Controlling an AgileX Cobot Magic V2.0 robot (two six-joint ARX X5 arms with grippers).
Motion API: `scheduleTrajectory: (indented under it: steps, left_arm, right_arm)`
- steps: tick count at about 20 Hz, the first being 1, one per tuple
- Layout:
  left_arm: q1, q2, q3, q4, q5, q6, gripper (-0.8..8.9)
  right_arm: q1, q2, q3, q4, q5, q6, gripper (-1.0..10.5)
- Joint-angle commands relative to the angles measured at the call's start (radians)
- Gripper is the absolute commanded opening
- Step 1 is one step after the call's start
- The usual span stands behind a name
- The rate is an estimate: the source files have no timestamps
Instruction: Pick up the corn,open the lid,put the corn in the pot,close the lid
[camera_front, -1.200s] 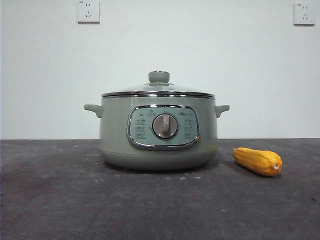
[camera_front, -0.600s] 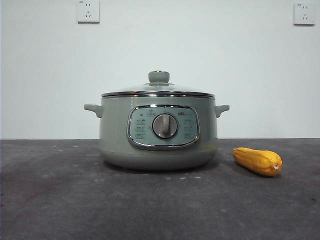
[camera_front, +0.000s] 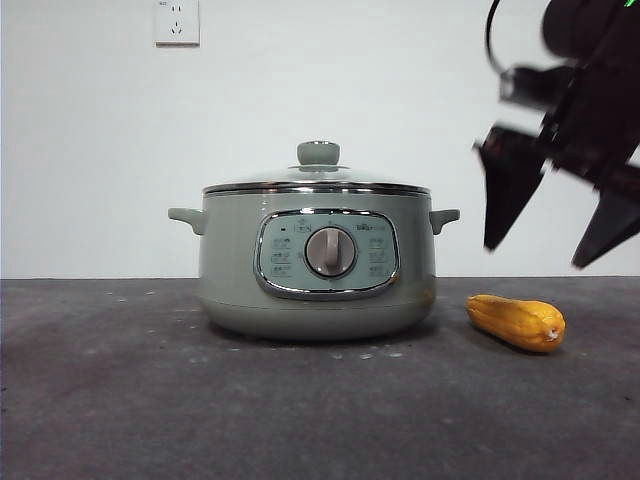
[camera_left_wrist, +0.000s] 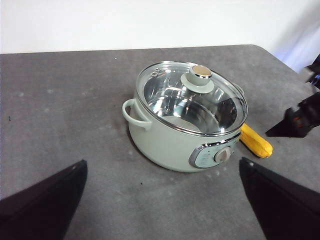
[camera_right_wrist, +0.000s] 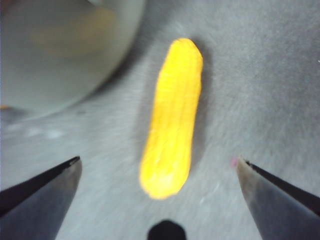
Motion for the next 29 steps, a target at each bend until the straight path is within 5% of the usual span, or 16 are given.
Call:
scheduleTrajectory:
  steps: [1, 7, 14, 21, 29]
  left_arm:
    - [-0.002, 0.008, 0.002, 0.005, 0.004, 0.004, 6.02]
    - [-0.002, 0.015, 0.002, 0.004, 0.004, 0.004, 6.02]
    - [-0.002, 0.015, 0.002, 0.004, 0.004, 0.004, 6.02]
    - [-0.002, 0.024, 0.002, 0.007, 0.004, 0.004, 6.02]
    - [-0.022, 0.109, 0.002, 0.092, 0.069, 0.004, 6.02]
  right_arm:
    - [0.025, 0.061, 0.002, 0.037, 0.039, -0.012, 5.9]
    - [0.044, 0.157, 0.002, 0.097, 0.09, 0.0, 4.9]
    - [0.043, 0.178, 0.002, 0.099, 0.077, 0.0, -0.1]
    - [0.043, 0.09, 0.002, 0.052, 0.078, 0.0, -0.2]
    - [0.043, -0.332, 0.002, -0.141, 0.041, 0.0, -0.2]
